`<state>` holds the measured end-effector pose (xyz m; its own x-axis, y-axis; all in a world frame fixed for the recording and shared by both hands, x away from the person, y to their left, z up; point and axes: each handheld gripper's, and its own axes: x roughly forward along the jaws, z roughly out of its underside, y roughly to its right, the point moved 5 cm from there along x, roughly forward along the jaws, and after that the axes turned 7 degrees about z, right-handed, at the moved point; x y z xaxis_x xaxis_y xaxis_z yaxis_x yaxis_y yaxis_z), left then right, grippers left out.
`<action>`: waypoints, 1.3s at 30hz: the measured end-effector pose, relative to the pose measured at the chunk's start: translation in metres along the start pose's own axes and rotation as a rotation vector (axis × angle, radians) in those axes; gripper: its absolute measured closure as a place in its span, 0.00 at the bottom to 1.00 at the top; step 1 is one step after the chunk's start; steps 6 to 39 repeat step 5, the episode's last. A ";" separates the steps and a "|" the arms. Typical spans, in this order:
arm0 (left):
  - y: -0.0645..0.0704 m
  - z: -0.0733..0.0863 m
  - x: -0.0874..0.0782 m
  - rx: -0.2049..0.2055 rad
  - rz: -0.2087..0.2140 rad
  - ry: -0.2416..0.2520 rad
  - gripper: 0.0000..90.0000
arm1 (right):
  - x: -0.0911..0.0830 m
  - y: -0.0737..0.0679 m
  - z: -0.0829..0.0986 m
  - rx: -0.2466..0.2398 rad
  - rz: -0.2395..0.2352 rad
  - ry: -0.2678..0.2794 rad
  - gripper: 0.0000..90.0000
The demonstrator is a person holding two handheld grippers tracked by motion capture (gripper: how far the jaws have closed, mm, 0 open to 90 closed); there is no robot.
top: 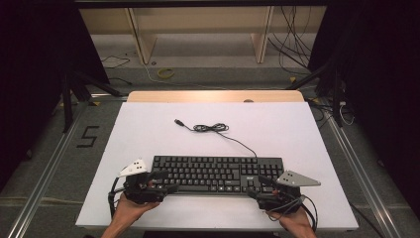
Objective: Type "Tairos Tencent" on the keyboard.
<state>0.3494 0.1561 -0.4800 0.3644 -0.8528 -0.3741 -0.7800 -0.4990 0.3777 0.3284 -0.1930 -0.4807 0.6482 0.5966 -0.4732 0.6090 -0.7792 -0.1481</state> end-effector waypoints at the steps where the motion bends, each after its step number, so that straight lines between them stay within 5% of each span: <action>1: 0.000 0.000 0.000 -0.001 -0.001 0.001 0.29 | 0.000 0.000 0.000 0.000 0.000 0.000 0.38; 39: 0.000 0.000 0.000 0.002 -0.001 -0.001 0.29 | 0.000 0.000 0.000 -0.001 0.001 0.001 0.38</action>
